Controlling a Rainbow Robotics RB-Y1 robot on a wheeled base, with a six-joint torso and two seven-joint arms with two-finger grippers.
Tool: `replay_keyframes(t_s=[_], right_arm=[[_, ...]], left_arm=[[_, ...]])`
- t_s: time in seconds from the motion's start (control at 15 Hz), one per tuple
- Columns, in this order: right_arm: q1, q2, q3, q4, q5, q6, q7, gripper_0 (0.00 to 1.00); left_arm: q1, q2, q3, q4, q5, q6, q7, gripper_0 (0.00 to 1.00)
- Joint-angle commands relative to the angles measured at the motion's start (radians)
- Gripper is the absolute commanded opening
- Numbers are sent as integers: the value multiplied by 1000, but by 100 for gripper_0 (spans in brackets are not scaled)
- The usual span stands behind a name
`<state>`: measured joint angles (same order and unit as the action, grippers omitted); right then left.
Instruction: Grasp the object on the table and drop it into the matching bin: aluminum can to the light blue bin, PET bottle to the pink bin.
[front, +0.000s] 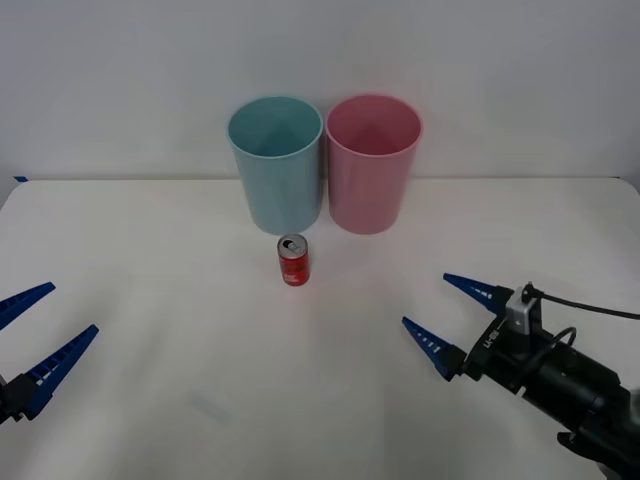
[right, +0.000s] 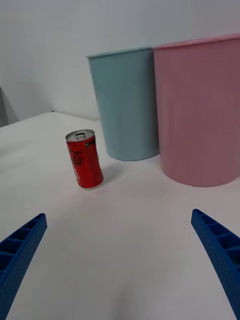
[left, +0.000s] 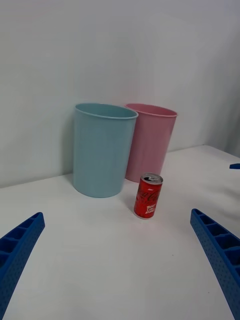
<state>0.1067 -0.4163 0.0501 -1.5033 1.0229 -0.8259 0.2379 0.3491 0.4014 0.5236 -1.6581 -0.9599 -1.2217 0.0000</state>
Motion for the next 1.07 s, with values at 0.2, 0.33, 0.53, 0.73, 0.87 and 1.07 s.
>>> replay_keyframes(t_s=[0.2,0.33,0.53,0.73,0.87,1.07], right_arm=[[-53,21,77,0,10,108,4,100],[-145,56,80,135,17,56,9,100],[-234,114,79,233,48,65,31,100],[-289,159,80,301,72,80,37,100],[-344,186,86,376,74,79,49,100],[-410,231,88,462,88,83,67,100]], left_arm=[[0,0,0,0,0,0,0,100],[0,0,0,0,0,0,0,100],[0,0,0,0,0,0,0,100],[0,0,0,0,0,0,0,100],[0,0,0,0,0,0,0,100],[0,0,0,0,0,0,0,100]])
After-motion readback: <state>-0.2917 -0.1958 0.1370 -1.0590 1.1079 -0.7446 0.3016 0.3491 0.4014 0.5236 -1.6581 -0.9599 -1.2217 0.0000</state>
